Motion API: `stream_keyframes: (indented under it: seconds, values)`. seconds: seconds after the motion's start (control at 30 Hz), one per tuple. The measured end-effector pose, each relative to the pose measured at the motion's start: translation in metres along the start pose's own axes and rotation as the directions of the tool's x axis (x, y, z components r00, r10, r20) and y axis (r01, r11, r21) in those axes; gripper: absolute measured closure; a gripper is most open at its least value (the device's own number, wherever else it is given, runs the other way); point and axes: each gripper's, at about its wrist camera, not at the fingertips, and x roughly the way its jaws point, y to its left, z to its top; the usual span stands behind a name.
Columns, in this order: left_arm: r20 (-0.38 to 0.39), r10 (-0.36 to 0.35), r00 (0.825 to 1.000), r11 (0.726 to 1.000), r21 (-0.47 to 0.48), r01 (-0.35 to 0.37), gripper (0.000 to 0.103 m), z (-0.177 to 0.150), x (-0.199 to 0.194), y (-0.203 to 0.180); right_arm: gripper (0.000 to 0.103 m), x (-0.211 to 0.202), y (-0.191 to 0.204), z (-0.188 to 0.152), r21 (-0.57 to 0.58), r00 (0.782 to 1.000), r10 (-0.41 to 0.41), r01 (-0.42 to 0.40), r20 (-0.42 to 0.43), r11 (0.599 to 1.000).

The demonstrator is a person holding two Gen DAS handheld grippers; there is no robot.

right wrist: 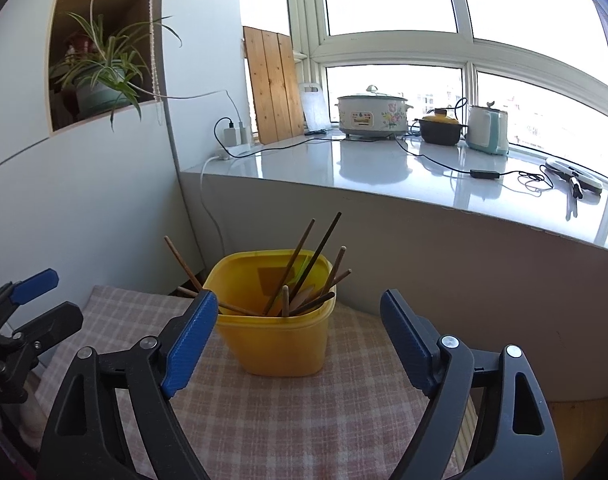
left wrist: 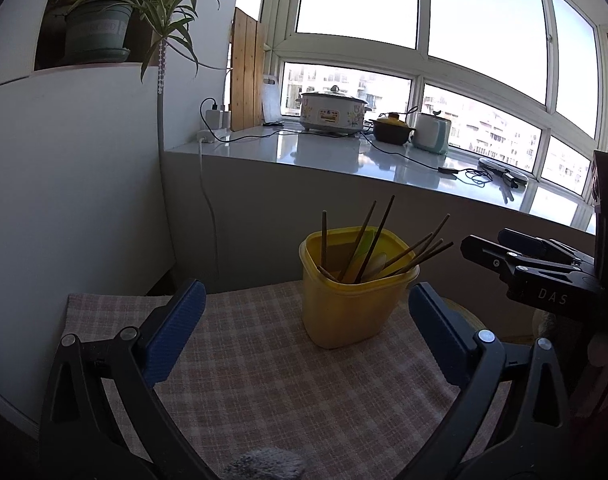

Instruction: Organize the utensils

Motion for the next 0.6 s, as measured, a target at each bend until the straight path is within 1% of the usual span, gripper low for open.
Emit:
stream_keyframes:
  seconds: [0.07,0.17,0.3,0.33,0.37,0.4,0.5,0.6]
  values:
    - [0.005,0.008,1.000,1.000,0.008,-0.008,0.000,-0.004,-0.002,-0.003,0.019,-0.002,-0.001,-0.003,0.004,1.000,-0.014,0.014,0.003,1.000]
    - [-0.006,0.022,1.000,0.999,0.027,-0.022,0.000,-0.011,-0.003,-0.007,0.019,-0.007,-0.002,-0.008,0.013,0.999,-0.037,0.037,0.012,0.999]
    - [-0.021,0.022,1.000,1.000,0.019,-0.021,0.000,-0.017,-0.003,-0.010,0.018,-0.012,-0.005,-0.015,0.042,0.997,-0.065,0.063,0.035,0.997]
    - [-0.022,0.024,0.999,1.000,0.017,-0.023,0.000,-0.018,-0.003,-0.010,0.013,-0.014,-0.006,-0.016,0.046,0.997,-0.071,0.069,0.042,0.997]
    - [-0.025,0.027,0.999,1.000,0.016,-0.027,0.000,-0.019,-0.002,-0.010,0.005,-0.015,-0.006,-0.016,0.046,0.995,-0.080,0.077,0.052,0.996]
    - [-0.027,0.030,0.999,0.999,0.017,-0.030,0.000,-0.020,-0.002,-0.010,0.002,-0.016,-0.005,-0.017,0.044,0.994,-0.090,0.088,0.063,0.995]
    - [-0.034,0.054,0.998,0.998,0.013,-0.053,0.000,-0.022,-0.001,-0.009,0.000,-0.019,-0.003,-0.017,0.029,0.989,-0.120,0.118,0.085,0.993]
    - [-0.031,0.060,0.998,0.998,0.010,-0.060,0.000,-0.023,-0.002,-0.007,0.000,-0.018,-0.003,-0.017,0.023,0.990,-0.116,0.114,0.082,0.993]
